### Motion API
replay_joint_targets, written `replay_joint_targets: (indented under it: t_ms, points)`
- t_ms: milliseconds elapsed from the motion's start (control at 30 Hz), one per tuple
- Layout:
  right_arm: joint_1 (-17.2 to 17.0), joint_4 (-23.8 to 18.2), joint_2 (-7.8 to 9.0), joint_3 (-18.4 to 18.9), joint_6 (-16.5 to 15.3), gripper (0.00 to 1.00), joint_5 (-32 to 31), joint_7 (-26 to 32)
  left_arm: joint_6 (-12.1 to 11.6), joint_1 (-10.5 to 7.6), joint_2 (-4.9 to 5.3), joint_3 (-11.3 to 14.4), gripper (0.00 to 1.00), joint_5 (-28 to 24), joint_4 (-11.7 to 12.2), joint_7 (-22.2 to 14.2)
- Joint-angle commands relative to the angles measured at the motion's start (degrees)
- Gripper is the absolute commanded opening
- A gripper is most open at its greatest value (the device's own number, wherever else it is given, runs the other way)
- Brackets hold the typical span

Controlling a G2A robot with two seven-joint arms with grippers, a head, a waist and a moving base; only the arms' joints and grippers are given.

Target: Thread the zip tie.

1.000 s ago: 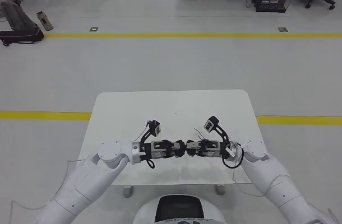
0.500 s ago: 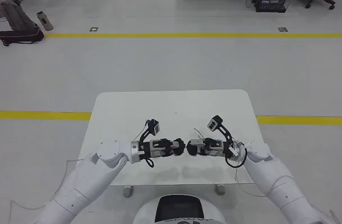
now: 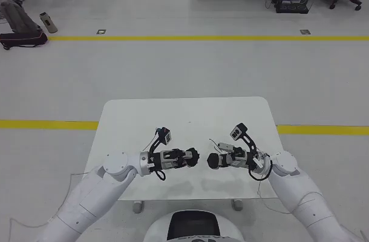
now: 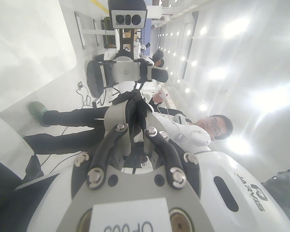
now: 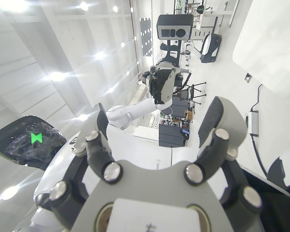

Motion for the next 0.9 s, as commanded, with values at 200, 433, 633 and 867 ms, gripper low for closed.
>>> replay_joint_targets:
  t_ms: [200, 433, 633, 867]
  points:
    - [-0.91, -2.39, 1.01, 2.66, 0.61, 1.0, -10.52, -7.57, -5.56, 0.68, 0.86, -1.77, 0.0, 14.23, -2.51, 5.1]
    - [-2.48, -4.98, 2.07, 6.14, 2.75, 1.0, -17.52, -12.97, -8.23, 1.85, 1.63, -2.65, 0.0, 22.78, -4.39, 5.77]
    - [-3.24, -6.15, 2.42, 7.14, 3.27, 1.0, -20.56, -15.14, -9.29, 1.95, 1.72, -2.74, 0.0, 23.47, -4.44, 6.35]
    - [-3.35, -6.25, 2.39, 7.0, 3.41, 1.0, -20.81, -15.77, -9.28, 2.07, 1.64, -2.58, 0.0, 24.26, -4.66, 8.04]
